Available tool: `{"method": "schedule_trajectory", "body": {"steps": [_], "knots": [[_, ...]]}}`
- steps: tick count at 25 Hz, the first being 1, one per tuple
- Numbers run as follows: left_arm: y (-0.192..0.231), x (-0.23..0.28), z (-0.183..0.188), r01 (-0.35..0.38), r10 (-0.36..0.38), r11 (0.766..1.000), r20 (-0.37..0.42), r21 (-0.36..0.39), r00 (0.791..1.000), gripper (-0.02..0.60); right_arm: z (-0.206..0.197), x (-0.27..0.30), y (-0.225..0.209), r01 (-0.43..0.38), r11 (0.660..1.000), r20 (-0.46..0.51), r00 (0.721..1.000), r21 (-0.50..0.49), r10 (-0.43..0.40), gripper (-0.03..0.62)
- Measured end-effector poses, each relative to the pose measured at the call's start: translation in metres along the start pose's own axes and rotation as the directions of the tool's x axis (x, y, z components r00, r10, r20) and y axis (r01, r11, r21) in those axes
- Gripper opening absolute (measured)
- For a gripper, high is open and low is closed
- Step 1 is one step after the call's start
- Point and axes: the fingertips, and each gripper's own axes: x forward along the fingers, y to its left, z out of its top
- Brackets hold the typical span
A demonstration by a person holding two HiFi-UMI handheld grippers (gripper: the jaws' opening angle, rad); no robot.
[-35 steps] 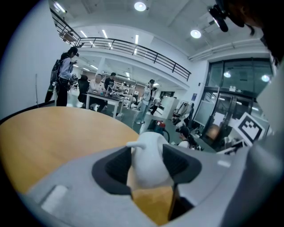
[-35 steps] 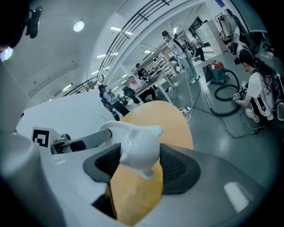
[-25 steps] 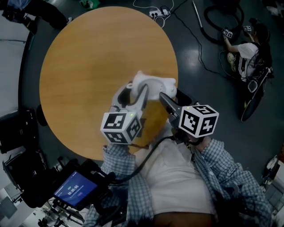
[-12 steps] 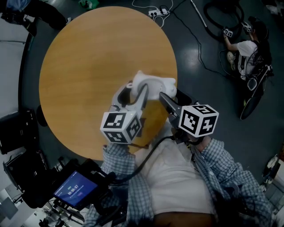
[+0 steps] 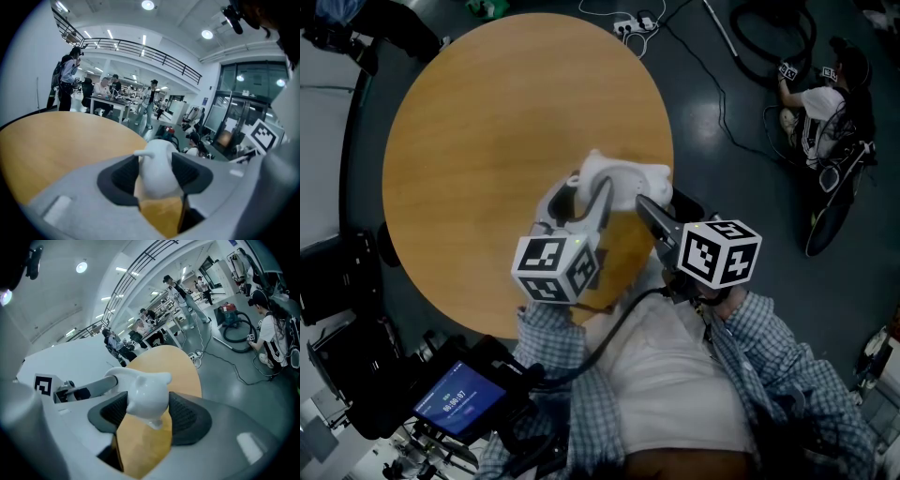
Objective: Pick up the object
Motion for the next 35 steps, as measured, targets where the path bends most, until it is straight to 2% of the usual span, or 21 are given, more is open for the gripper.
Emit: {"method": "schedule_trajectory", "body": {"steps": [35], "knots": [[-0.0014,-0.0006,-0.0094,-0.01,0.009,1.0,-0.029,-0.027,1.0,0.221,-0.0077,-0.0022,-0.0039,0.011,1.0,-0.043,0.999,0.012,-0.01,0.282]]}}
